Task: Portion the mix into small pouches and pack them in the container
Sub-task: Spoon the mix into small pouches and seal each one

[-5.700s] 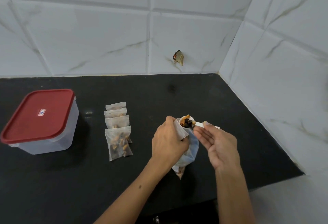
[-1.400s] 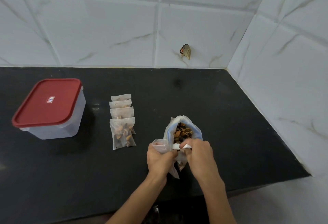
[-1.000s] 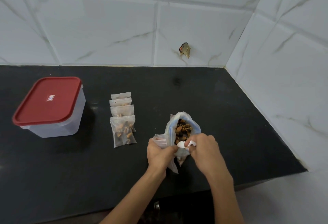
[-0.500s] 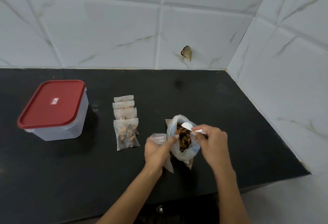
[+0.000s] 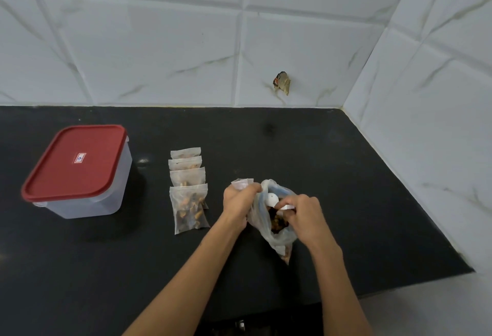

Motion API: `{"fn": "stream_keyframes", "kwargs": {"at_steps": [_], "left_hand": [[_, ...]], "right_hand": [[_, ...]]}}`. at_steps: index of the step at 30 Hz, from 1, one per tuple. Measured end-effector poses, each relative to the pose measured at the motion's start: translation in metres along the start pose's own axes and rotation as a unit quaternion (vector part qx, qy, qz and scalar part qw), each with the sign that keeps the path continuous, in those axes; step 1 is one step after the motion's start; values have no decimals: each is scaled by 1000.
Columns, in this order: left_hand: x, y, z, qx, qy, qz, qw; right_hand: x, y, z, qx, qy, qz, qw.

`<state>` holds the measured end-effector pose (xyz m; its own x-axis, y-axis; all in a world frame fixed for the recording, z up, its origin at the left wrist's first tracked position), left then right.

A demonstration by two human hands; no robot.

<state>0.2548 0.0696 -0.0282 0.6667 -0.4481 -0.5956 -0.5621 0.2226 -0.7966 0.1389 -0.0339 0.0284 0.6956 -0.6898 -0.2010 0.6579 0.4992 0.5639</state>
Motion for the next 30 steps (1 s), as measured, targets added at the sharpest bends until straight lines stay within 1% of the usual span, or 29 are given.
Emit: {"fn": "stream_keyframes", "kwargs": {"at_steps": [3,6,8,11,12,15,17,19,20,22,24,27,30], "left_hand": [[3,2,0,-7,-11,-3,1000],[1,3,1,-14,-17,-6,1000],[-1,2,1,-19,-18,-5,1000],[-6,1,6,-6,-26,-15,1000],[-8,2,6,5,-19,-15,1000],[-19,7,4,31,9,-12,999],[-22,12,2,39,24,-5,999],[-26,15,2,43,28,-2,999],[-26,16,2,37,29,0,999],[-25,18,3,29,31,6,999],[-27,18,2,26,33,4,999],[-28,20,2,11,31,0,999],[-29,24,0,-22,39,6,999]], "right_hand": [[-6,0,5,9,15,17,1000],[-12,-2,13,51,25,24,998],[-12,1,22,76,-6,35,996],[-10,4,25,55,-70,30,996],[-8,4,20,43,-69,22,996],[-8,0,-1,33,-15,8,999],[-10,-3,3,46,-12,7,999],[-13,-5,16,70,-50,11,996],[-15,-5,23,64,-77,15,995],[-19,-3,31,23,-124,19,992],[-19,-2,30,-12,-142,17,990],[-15,-3,24,-37,-122,7,992],[-10,-4,20,-23,-96,-6,995]]}}
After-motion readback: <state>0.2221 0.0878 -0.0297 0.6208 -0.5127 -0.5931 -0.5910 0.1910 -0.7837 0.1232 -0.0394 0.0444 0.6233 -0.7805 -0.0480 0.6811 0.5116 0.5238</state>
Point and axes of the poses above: each hand's wrist, its own x-axis towards the middle knuckle, its own z-axis out of the back of the hand, y = z × x, the point moved 10 cm from there along x, towards the middle knuckle, and after that the axes turned 2 degrees about x, right-handed, at the moved point
